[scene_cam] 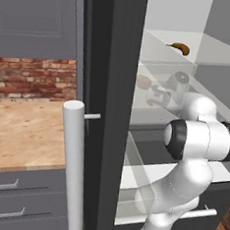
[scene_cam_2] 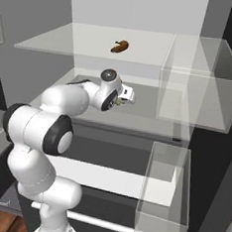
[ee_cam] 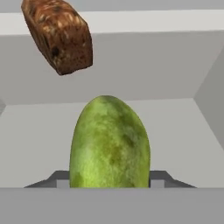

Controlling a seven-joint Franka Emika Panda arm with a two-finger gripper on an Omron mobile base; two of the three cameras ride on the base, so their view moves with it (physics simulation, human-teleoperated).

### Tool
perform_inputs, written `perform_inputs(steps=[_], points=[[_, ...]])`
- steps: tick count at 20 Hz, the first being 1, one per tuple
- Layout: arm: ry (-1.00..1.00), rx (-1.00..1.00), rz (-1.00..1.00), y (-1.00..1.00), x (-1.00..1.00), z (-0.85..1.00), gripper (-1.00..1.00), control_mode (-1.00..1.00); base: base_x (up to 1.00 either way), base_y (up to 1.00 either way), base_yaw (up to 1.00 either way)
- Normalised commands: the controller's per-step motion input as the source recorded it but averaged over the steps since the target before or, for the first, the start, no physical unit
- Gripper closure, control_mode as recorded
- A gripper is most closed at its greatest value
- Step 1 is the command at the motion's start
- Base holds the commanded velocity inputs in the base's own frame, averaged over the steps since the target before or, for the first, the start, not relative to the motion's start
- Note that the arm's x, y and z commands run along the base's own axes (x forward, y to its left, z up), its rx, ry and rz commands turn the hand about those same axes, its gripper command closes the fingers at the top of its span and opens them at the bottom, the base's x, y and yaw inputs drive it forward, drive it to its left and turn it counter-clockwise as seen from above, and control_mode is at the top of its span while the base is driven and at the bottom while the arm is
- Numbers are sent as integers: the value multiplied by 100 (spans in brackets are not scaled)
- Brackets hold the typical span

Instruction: Pick up the mango and banana from the fridge and place one fruit on each plate on the dining counter.

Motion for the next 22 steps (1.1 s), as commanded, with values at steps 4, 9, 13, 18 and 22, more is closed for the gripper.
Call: perform_inputs(steps=[4, 9, 13, 18, 22], points=[[-20, 0, 0, 0, -76, -2, 100, -100, 0, 0, 0], [-18, 0, 1, 0, -100, 12, 100, -100, 0, 0, 0], [6, 2, 0, 0, -93, 72, 100, -100, 0, 0, 0], [15, 2, 0, 0, -87, 80, 100, -100, 0, 0, 0], [10, 0, 0, 0, -96, 77, 100, -100, 0, 0, 0]])
